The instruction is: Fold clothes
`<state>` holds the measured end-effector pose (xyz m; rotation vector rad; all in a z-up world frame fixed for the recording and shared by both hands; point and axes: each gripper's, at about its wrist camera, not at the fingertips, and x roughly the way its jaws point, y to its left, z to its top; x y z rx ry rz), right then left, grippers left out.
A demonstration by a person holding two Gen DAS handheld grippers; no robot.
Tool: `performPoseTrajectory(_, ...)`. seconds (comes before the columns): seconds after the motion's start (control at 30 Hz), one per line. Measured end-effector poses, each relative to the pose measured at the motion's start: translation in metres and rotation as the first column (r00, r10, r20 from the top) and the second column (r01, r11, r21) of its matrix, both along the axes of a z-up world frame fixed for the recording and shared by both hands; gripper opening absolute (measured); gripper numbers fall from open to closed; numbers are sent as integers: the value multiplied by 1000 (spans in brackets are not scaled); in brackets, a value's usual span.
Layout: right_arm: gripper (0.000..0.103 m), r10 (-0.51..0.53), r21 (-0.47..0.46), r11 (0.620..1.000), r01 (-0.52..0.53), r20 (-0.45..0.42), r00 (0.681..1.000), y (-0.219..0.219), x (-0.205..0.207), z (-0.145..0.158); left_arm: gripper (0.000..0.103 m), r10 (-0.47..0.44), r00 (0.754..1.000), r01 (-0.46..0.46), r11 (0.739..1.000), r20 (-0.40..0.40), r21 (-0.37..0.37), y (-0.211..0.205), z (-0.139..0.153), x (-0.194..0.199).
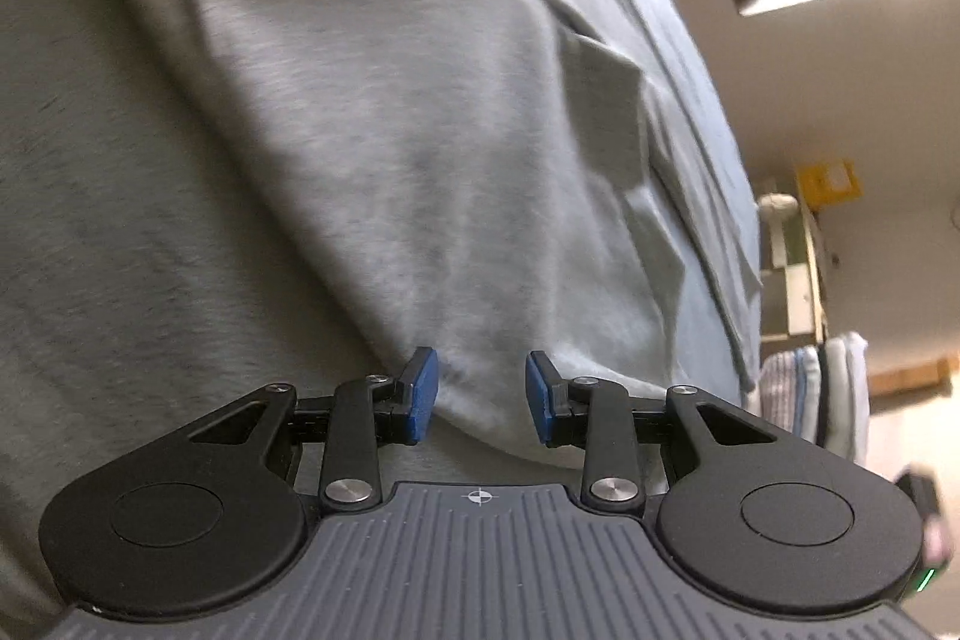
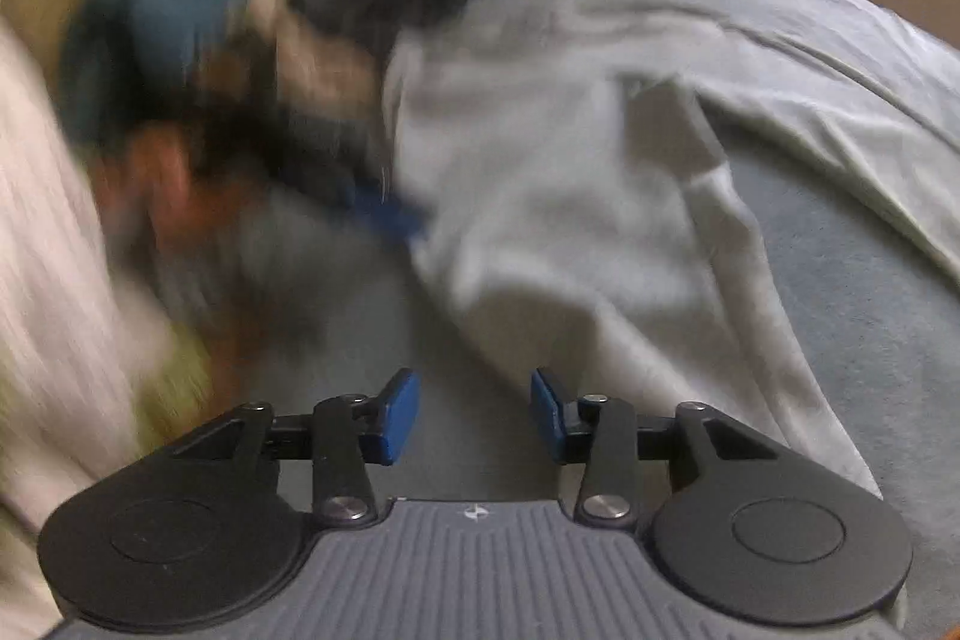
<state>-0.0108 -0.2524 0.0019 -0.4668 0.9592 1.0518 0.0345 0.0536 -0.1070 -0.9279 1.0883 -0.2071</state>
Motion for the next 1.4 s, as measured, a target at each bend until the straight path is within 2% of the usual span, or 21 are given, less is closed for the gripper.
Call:
performPoseTrajectory(0.1, 42, 63, -140, 989, -46, 117, 991, 6, -16, -17, 31, 16, 1000, -16, 1000, -3, 25, 2, 2, -1)
performPoseTrajectory(0.17, 29, 124, -239, 968, -78, 186, 975, 7, -27, -31, 31, 18, 1000, -19, 998, 11, 62, 1, 6, -2)
performPoseTrajectory(0.2, 18, 158, -290, 953, -91, 218, 963, 6, -32, -38, 31, 25, 1000, -26, 997, 20, 79, 2, 9, -3)
performPoseTrajectory(0.27, 5, 211, -351, 931, -101, 293, 932, 2, -40, -50, 31, 40, 999, -43, 994, 27, 102, 5, 10, -3)
performPoseTrajectory(0.3, 1, 206, -347, 934, -91, 312, 927, 0, -41, -49, 31, 46, 999, -48, 993, 21, 107, 7, 9, -2)
performPoseTrajectory(0.33, 1, 160, -305, 950, -67, 292, 943, -5, -35, -42, 31, 52, 999, -54, 992, 16, 113, 8, 7, -1)
performPoseTrajectory(0.4, 1, -31, -148, 987, 60, 190, 981, -24, -7, -20, 31, 62, 998, -61, 992, -3, 110, 11, 4, 0)
performPoseTrajectory(0.47, 1, -246, 1, 969, 246, 62, 967, -57, 26, -4, 31, 74, 997, -72, 993, -16, 95, 14, 1, -1)
performPoseTrajectory(0.5, 1, -339, 65, 938, 340, -17, 941, -76, 43, 0, 31, 81, 997, -78, 993, -21, 86, 15, 0, -2)
performPoseTrajectory(0.57, 1, -469, 114, 871, 478, -102, 877, -102, 66, -4, 31, 86, 996, -83, 993, -30, 87, 17, -1, 1)
performPoseTrajectory(0.7, 1, -619, 106, 757, 645, -200, 760, -132, 92, -26, 31, 98, 994, -94, 992, -40, 83, 16, -2, 7)
performPoseTrajectory(0.73, 1, -636, 121, 737, 665, -212, 742, -136, 89, -25, 31, 100, 994, -96, 992, -40, 84, 15, -2, 7)
performPoseTrajectory(0.83, 3, -563, 227, 773, 592, -185, 806, -131, 76, -3, 31, 105, 994, -101, 991, -39, 90, 13, 0, 6)
performPoseTrajectory(0.9, 6, -433, 263, 851, 454, -135, 891, -111, 56, 14, 31, 111, 993, -108, 990, -37, 91, 12, 0, 5)
performPoseTrajectory(0.97, 16, -266, 245, 932, 268, -42, 963, -79, 32, 23, 31, 116, 993, -113, 989, -35, 91, 11, 1, 4)
performPoseTrajectory(1.0, 23, -173, 215, 962, 165, 17, 985, -61, 18, 24, 31, 118, 992, -114, 989, -34, 91, 11, 1, 4)
performPoseTrajectory(1.03, 25, -93, 175, 982, 76, 89, 992, -44, 5, 20, 31, 119, 992, -116, 989, -33, 91, 11, 1, 4)
performPoseTrajectory(1.1, 25, 67, 72, 994, -86, 232, 970, -12, -20, 8, 31, 121, 992, -118, 989, -30, 90, 10, 1, 4)
performPoseTrajectory(1.2, 25, 224, -53, 974, -219, 328, 918, 21, -37, -20, 31, 127, 992, -125, 989, -19, 82, 12, 4, 0)
performPoseTrajectory(1.3, 25, 295, -146, 955, -258, 385, 874, 39, -41, -44, 31, 144, 990, -144, 986, 2, 78, 18, 9, -6)
performPoseTrajectory(1.4, 23, 311, -218, 947, -236, 434, 846, 48, -35, -61, 31, 176, 984, -176, 981, 7, 85, 26, 10, -10)
